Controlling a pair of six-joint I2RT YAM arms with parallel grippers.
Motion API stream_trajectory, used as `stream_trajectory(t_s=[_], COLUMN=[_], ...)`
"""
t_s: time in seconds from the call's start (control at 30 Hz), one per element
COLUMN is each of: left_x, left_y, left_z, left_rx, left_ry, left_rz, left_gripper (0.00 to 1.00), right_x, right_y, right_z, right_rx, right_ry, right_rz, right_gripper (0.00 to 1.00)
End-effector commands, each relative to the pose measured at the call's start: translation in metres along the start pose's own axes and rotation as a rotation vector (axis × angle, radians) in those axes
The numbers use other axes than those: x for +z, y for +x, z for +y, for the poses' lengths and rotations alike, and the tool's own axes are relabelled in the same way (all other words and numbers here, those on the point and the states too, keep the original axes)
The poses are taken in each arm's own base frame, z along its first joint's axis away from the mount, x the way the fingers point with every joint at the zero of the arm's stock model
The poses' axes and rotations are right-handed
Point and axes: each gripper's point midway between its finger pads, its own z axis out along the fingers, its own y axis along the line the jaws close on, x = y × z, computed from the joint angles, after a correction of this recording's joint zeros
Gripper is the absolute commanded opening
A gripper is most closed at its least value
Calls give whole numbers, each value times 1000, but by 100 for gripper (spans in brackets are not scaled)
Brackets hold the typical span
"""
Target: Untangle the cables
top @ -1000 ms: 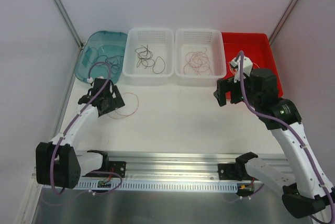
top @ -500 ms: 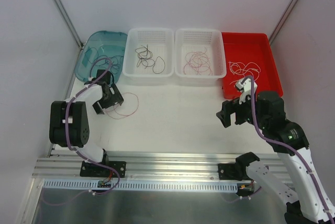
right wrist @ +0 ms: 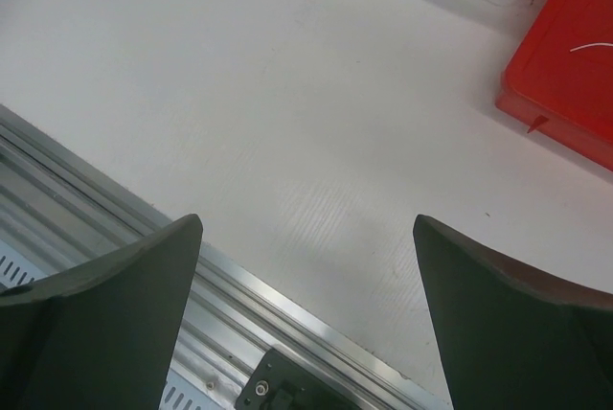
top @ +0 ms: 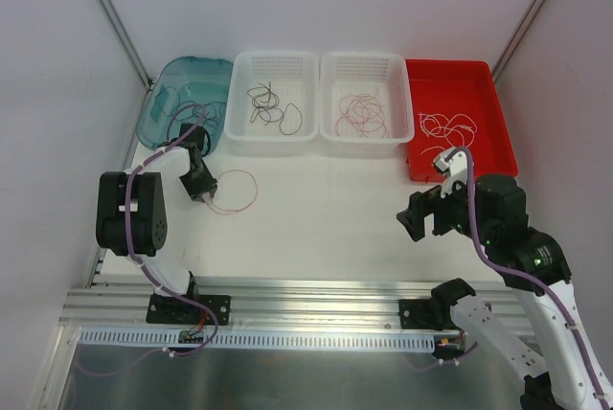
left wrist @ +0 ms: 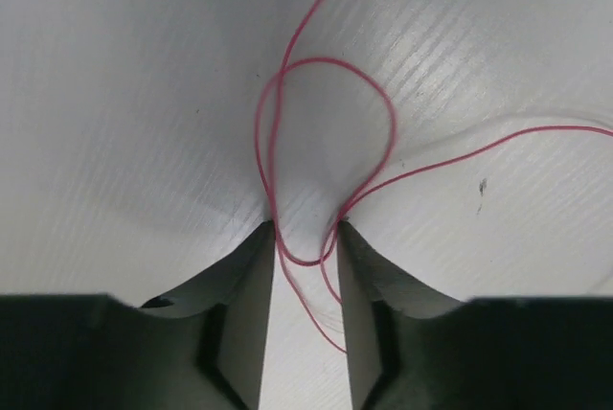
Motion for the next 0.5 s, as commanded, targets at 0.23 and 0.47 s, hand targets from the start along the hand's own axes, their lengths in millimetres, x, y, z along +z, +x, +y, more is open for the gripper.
stream_trajectory(t_s=[0.23, 0.47], left_x=[9, -20], left_y=[34, 55], left_z=[-5, -50], left_rx=[39, 172], left_ry=[14, 124], left_rz=[127, 88], left_gripper=[0, 0], right_x=[10, 35], right_y=[5, 16], right_z=[26, 47], right_rx=[70, 152], right_ry=[-144, -262], right_rz=[24, 68], right_gripper=[97, 97])
